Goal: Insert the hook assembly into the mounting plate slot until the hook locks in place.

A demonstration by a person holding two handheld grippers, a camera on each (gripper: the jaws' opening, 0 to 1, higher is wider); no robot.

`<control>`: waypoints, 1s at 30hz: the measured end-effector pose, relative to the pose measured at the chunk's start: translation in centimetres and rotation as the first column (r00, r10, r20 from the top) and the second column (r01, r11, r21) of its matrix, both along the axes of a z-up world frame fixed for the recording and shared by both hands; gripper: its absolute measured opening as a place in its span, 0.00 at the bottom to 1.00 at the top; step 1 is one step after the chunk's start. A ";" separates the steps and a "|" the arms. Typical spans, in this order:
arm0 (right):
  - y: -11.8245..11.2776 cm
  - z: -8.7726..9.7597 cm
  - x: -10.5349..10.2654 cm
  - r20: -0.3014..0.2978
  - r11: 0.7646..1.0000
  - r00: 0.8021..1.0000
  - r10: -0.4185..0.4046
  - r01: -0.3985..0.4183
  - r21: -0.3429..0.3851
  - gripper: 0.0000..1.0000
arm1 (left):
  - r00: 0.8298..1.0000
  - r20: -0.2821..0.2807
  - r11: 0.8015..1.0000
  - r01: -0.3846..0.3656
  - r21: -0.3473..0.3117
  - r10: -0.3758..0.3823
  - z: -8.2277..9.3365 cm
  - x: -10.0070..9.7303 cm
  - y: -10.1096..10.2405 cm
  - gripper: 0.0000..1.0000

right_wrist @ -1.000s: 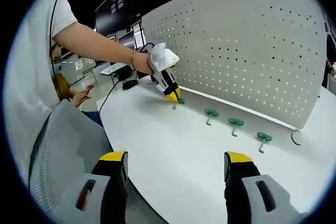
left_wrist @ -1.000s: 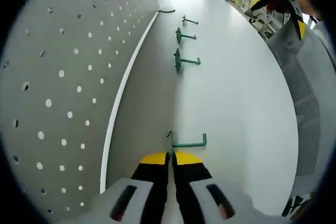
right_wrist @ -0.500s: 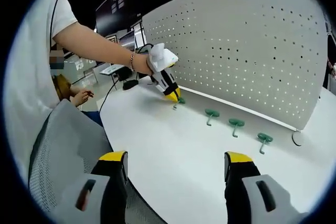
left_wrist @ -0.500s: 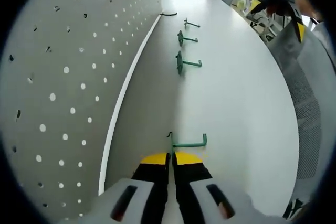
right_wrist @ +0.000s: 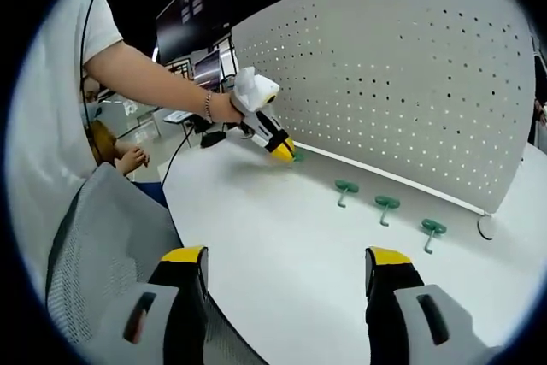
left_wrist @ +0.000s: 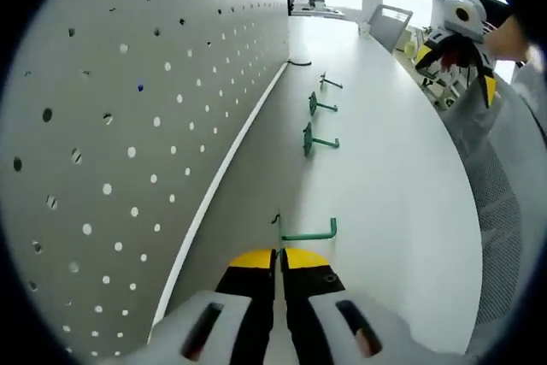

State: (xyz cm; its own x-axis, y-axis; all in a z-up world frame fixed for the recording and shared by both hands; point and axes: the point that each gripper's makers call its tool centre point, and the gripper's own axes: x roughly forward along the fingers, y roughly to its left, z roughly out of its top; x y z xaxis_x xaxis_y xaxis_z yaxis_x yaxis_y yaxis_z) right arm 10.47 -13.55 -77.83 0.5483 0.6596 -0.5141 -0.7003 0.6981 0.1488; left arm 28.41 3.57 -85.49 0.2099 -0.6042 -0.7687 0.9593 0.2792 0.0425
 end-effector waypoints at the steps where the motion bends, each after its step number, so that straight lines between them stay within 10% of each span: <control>1: 0.0 0.1 0.0 0.000 1.000 1.000 -0.004 0.004 0.004 0.73 | 1.000 0.009 1.000 0.005 -0.008 -0.005 0.2 -0.1 -0.2 0.02; 30: -0.2 1.1 0.5 0.030 0.999 0.999 -0.028 0.027 0.033 0.73 | 0.989 0.108 0.964 -0.074 -0.255 0.104 6.1 -1.3 -1.0 0.02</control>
State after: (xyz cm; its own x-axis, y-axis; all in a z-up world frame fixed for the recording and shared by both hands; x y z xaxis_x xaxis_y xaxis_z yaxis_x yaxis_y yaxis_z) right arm 10.93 -13.73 -76.73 0.5812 0.6604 -0.4755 -0.6856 0.7121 0.1511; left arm 27.08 2.57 -79.43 0.3521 -0.7484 -0.5620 0.9224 0.3793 0.0728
